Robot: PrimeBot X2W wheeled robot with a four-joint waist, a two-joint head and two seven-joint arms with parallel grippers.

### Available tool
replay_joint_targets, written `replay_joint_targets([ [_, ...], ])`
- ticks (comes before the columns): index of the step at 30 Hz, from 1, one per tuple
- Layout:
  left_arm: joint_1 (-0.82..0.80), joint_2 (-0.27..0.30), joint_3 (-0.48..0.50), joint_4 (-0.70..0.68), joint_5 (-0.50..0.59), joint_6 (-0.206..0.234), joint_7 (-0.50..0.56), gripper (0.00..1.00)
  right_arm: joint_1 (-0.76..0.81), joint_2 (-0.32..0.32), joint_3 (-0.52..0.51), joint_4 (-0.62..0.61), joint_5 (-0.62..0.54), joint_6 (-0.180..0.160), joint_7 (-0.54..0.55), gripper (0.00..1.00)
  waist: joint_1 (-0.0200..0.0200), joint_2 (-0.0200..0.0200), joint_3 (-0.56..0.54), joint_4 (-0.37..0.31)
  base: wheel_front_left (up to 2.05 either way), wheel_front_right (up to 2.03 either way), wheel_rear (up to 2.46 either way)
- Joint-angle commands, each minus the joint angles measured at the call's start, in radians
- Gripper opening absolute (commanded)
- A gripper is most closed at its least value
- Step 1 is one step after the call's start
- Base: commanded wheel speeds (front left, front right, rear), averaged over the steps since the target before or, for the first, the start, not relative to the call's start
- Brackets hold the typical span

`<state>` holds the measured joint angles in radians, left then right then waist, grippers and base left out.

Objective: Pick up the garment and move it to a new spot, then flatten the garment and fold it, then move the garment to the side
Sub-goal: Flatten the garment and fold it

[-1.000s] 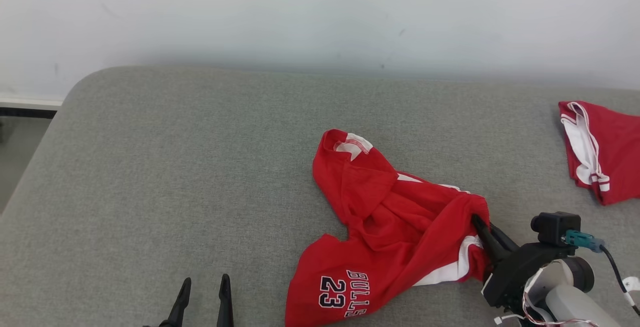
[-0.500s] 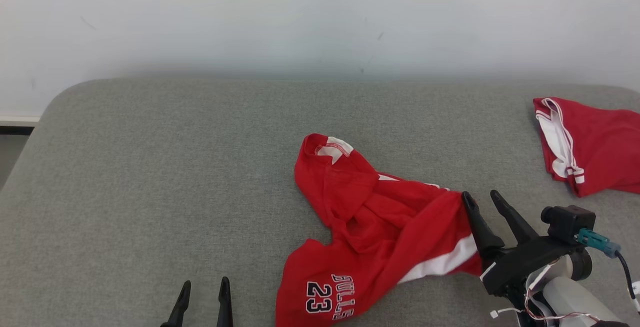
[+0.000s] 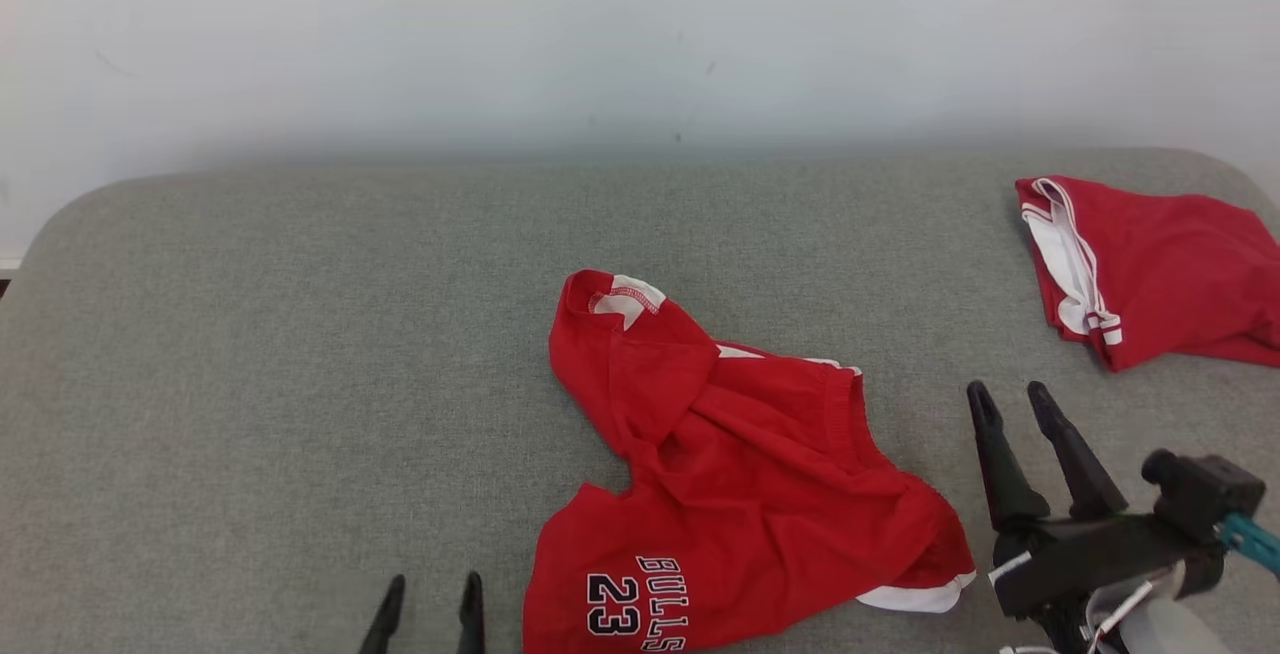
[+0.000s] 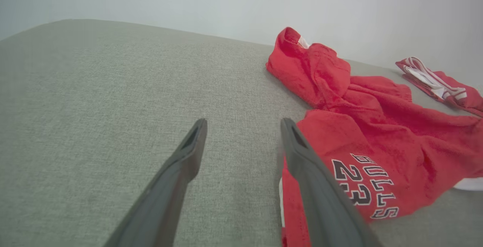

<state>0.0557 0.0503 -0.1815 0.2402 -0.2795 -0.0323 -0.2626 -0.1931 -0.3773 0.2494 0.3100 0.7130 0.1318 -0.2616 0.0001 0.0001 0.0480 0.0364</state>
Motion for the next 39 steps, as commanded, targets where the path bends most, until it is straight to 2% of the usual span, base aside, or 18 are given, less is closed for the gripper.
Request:
replay_joint_targets([
  [1, 0.020, 0.000, -0.014, 0.006, 0.015, -0.012, -0.003, 1.00, 0.037, 0.025, -0.031, -0.026, -0.031, -0.002, -0.003, 1.00, -0.0001, -0.0001, -0.003, -0.003, 0.00, 0.00, 0.00],
  [9, 0.051, 0.000, -0.096, 0.043, 0.044, -0.053, -0.003, 1.00, 0.167, 0.142, -0.170, -0.118, -0.137, -0.002, -0.004, 1.00, -0.0001, -0.0001, -0.003, -0.009, 0.00, 0.00, 0.00],
  [15, 0.037, 0.000, -0.123, 0.095, 0.022, -0.056, -0.003, 1.00, 0.229, 0.219, -0.222, -0.142, -0.172, -0.002, -0.004, 1.00, -0.0001, -0.0001, -0.003, -0.018, 0.00, 0.00, 0.00],
  [24, -0.033, 0.000, -0.150, 0.203, 0.006, -0.055, -0.003, 1.00, 0.241, 0.241, -0.158, -0.157, -0.289, -0.002, -0.004, 1.00, -0.0001, -0.0001, 0.004, -0.032, 0.00, 0.00, 0.00],
  [32, -0.081, 0.000, -0.159, 0.288, -0.008, -0.057, -0.003, 1.00, 0.227, 0.264, -0.134, -0.153, -0.324, -0.002, -0.004, 1.00, -0.0001, -0.0001, 0.021, -0.035, 0.00, 0.00, 0.00],
  [33, -0.089, 0.000, -0.161, 0.294, -0.013, -0.059, -0.003, 0.67, 0.224, 0.266, -0.131, -0.152, -0.323, -0.002, -0.004, 1.00, -0.0001, -0.0001, 0.022, -0.035, 0.00, 0.00, 0.00],
  [35, -0.101, 0.000, -0.170, 0.305, -0.021, -0.061, -0.003, 0.27, 0.221, 0.269, -0.129, -0.152, -0.325, -0.002, -0.004, 1.00, -0.0001, -0.0001, 0.023, -0.036, 0.00, 0.00, 0.00],
  [36, -0.108, 0.000, -0.174, 0.303, -0.021, -0.062, -0.003, 0.00, 0.220, 0.270, -0.128, -0.152, -0.325, -0.002, -0.004, 1.00, -0.0001, -0.0001, 0.023, -0.036, 0.00, 0.00, 0.00],
  [39, -0.117, 0.000, -0.176, 0.282, -0.014, -0.055, -0.003, 0.00, 0.221, 0.271, -0.129, -0.155, -0.326, -0.002, -0.004, 1.00, -0.0001, -0.0001, 0.025, -0.034, 0.00, 0.00, 0.00],
])
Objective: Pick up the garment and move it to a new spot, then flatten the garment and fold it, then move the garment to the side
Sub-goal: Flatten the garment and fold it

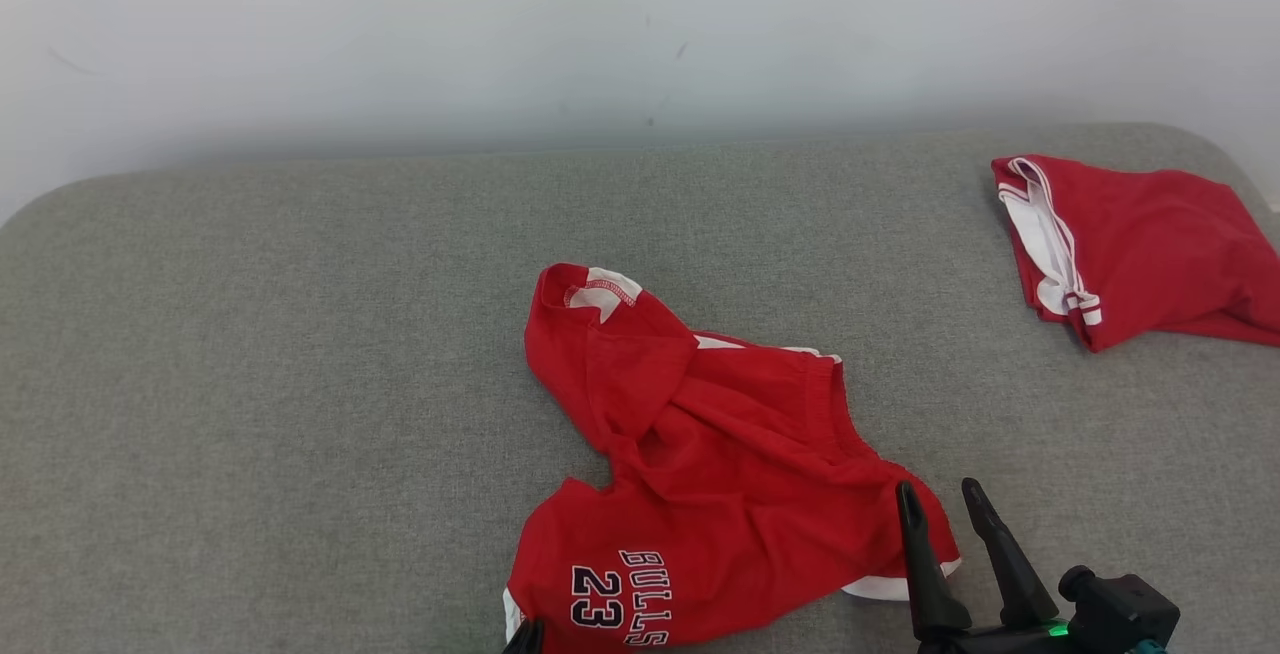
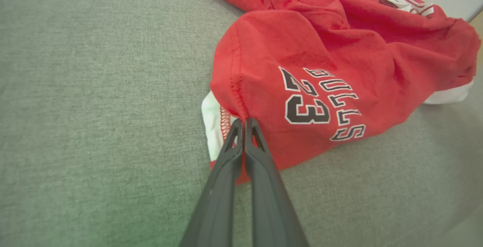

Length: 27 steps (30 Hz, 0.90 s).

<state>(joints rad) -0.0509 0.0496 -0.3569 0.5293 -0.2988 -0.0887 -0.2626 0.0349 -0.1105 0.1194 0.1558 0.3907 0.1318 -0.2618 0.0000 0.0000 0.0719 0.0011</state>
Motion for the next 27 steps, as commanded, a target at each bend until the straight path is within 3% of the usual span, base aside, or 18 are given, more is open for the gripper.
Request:
replay_joint_targets([
  [1, -0.012, 0.001, 0.000, -0.013, 0.007, 0.003, -0.003, 0.00, -0.006, 0.005, 0.000, -0.001, -0.004, -0.002, -0.003, 1.00, 0.0000, 0.0000, 0.002, 0.003, 0.00, 0.00, 0.00],
  [15, -0.102, 0.004, 0.058, -0.152, 0.103, -0.017, -0.003, 0.00, -0.039, -0.003, 0.008, -0.002, -0.009, -0.002, -0.004, 1.00, 0.0000, 0.0000, 0.040, -0.003, 0.00, 0.00, 0.00],
  [27, -0.152, 0.019, 0.072, -0.180, 0.092, -0.041, -0.003, 0.00, -0.055, 0.004, -0.015, 0.001, -0.011, -0.002, -0.004, 1.00, 0.0000, 0.0000, 0.060, -0.017, 0.00, 0.00, 0.00],
])
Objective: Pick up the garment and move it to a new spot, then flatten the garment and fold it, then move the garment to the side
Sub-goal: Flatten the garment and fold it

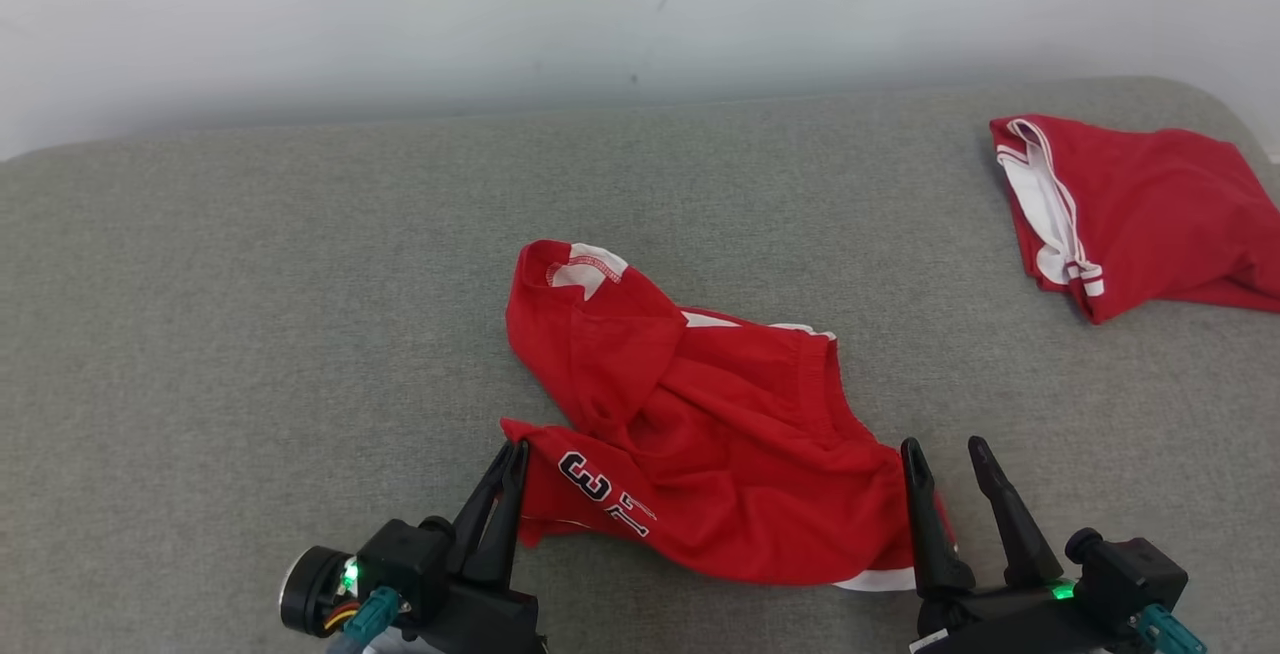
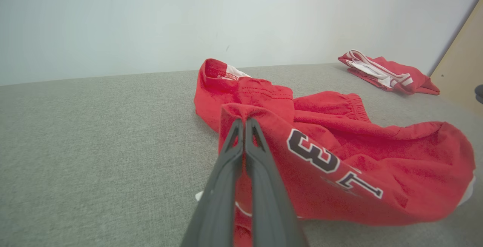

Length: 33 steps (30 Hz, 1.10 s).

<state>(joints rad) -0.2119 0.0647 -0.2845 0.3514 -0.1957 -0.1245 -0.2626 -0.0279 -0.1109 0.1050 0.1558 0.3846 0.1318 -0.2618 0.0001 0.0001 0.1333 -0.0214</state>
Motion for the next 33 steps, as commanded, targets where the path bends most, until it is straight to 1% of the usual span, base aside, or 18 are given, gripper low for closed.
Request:
replay_joint_targets([
  [1, 0.004, 0.009, -0.007, -0.006, -0.012, -0.007, -0.003, 0.00, 0.007, 0.005, 0.000, 0.004, -0.008, -0.002, -0.003, 1.00, -0.0001, -0.0001, -0.002, 0.013, 0.00, 0.00, 0.00],
  [8, -0.056, 0.025, -0.046, -0.015, -0.021, -0.006, -0.003, 0.00, -0.021, -0.001, 0.015, 0.014, -0.005, -0.002, -0.004, 1.00, -0.0001, -0.0001, -0.007, 0.007, 0.00, 0.00, 0.00],
  [12, -0.047, 0.032, -0.063, -0.032, -0.038, -0.006, -0.003, 0.00, -0.012, 0.000, 0.002, 0.015, -0.002, -0.002, -0.004, 1.00, -0.0001, -0.0001, -0.017, 0.011, 0.00, 0.00, 0.00],
  [18, 0.045, 0.042, -0.071, -0.092, -0.056, -0.005, -0.003, 0.00, 0.022, 0.008, -0.015, 0.014, -0.006, -0.002, -0.004, 1.00, -0.0001, -0.0001, -0.033, 0.036, 0.00, 0.00, 0.00],
  [23, 0.158, 0.061, -0.105, -0.145, -0.075, -0.005, -0.001, 0.00, 0.034, 0.010, -0.023, 0.013, -0.006, -0.002, -0.002, 1.00, -0.0001, -0.0001, -0.039, 0.069, 0.00, 0.00, 0.00],
  [27, 0.254, 0.083, -0.168, -0.220, -0.099, -0.005, 0.043, 0.00, 0.040, 0.009, -0.029, 0.010, -0.006, -0.002, -0.002, 1.00, -0.0001, -0.0001, -0.041, 0.095, 0.00, 0.00, 0.00],
  [28, 0.254, 0.083, -0.168, -0.220, -0.099, -0.005, 0.043, 0.00, 0.040, 0.009, -0.029, 0.010, -0.006, -0.002, -0.002, 1.00, -0.0001, -0.0001, -0.041, 0.095, 0.00, 0.00, 0.00],
  [33, 0.334, 0.113, -0.219, -0.334, -0.132, -0.005, 0.103, 0.00, 0.038, 0.011, -0.034, 0.007, -0.010, -0.002, -0.002, 1.00, -0.0001, -0.0001, -0.034, 0.117, 0.00, 0.00, 0.00],
])
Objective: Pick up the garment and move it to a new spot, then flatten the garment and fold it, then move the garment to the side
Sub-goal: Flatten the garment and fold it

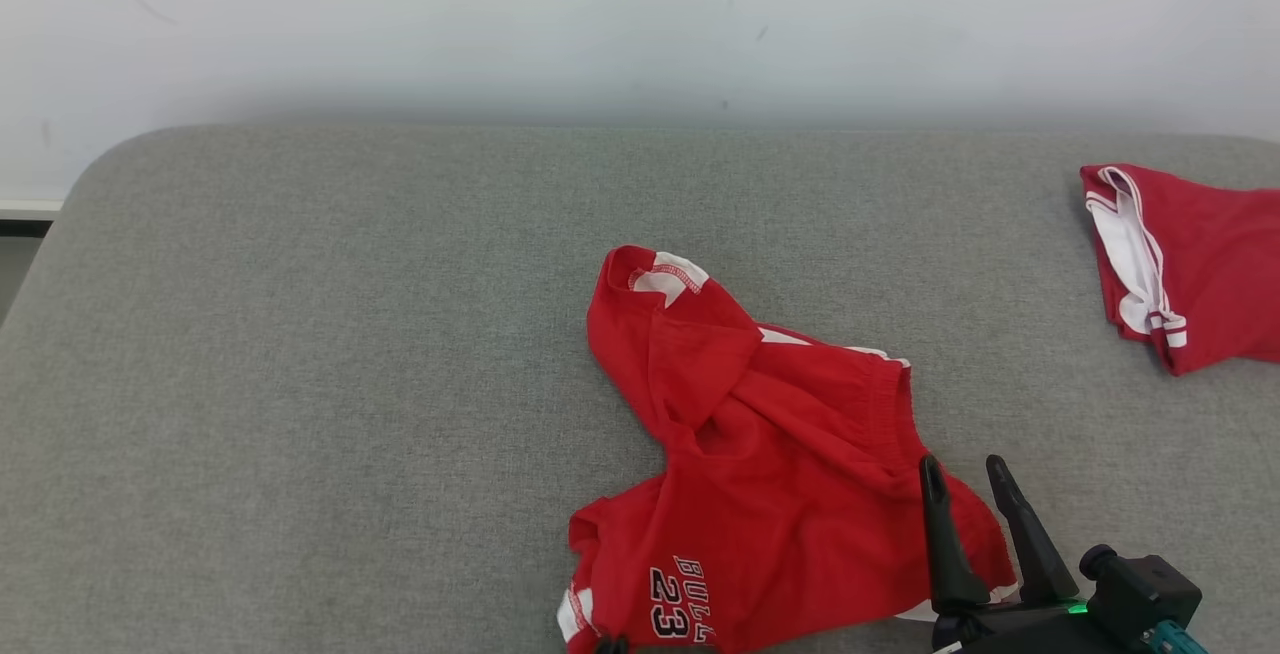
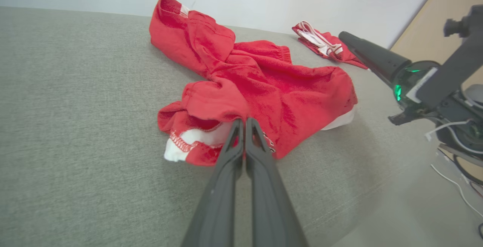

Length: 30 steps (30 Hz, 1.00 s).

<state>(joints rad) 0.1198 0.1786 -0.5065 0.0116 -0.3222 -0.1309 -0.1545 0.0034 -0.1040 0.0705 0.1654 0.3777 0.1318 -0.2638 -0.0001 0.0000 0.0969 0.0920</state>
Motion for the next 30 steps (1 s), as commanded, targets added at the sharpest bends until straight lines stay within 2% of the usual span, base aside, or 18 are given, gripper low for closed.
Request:
replay_joint_targets([
  [1, 0.011, 0.001, -0.002, -0.011, -0.015, 0.001, 0.005, 0.00, 0.005, 0.003, 0.000, -0.003, -0.002, -0.002, 0.000, 1.00, 0.0001, 0.0000, 0.004, 0.006, 0.00, 0.00, 0.00],
  [5, 0.002, 0.017, -0.003, -0.031, -0.011, 0.003, 0.020, 0.00, -0.002, -0.003, 0.008, 0.001, -0.001, -0.002, 0.000, 1.00, 0.0001, 0.0000, 0.008, 0.005, 0.00, 0.00, 0.00],
  [9, -0.059, 0.006, 0.024, 0.017, -0.024, 0.008, -0.005, 0.00, -0.018, -0.010, 0.020, 0.009, 0.001, -0.002, 0.000, 1.00, 0.0001, 0.0000, 0.011, -0.017, 0.00, 0.00, 0.00],
  [16, -0.250, 0.006, 0.046, 0.186, -0.013, 0.003, -0.060, 0.00, -0.045, -0.023, 0.026, 0.015, -0.003, -0.002, 0.000, 1.00, 0.0001, 0.0000, 0.030, -0.079, 0.00, 0.00, 0.00],
  [20, -0.367, -0.004, 0.074, 0.294, -0.050, 0.000, -0.086, 0.00, -0.059, -0.025, 0.026, 0.013, -0.008, -0.002, 0.000, 1.00, 0.0001, 0.0000, 0.048, -0.121, 0.00, 0.00, 0.00],
  [30, -0.581, 0.040, 0.088, 0.572, -0.103, 0.001, -0.110, 0.00, -0.089, -0.025, 0.019, 0.005, -0.011, -0.002, 0.000, 1.00, 0.0001, 0.0000, 0.103, -0.197, 0.00, 0.00, 0.00],
])
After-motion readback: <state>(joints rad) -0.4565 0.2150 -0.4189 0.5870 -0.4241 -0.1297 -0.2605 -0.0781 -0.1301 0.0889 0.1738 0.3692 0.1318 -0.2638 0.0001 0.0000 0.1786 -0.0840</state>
